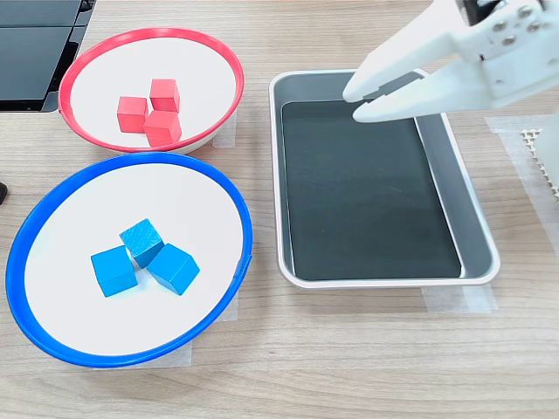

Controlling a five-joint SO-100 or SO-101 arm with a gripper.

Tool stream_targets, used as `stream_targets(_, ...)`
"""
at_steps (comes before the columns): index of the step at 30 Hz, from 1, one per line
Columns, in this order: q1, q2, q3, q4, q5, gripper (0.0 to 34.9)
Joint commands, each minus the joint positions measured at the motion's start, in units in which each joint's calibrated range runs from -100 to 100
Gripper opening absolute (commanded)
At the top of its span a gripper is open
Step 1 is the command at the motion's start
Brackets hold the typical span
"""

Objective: Relocate any misplaced blocks to their matching dishes.

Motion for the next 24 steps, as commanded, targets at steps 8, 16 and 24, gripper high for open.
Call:
stream_targets(8, 2.2, -4.8, 4.7, 3.8, -0.8, 0.4)
stream_targets(16, 2.9, -4.8, 7.3, 3.0, -1.2, 0.4)
stream_targets(24, 3.9, -4.9, 10.3, 0.8, -0.9, 0.4)
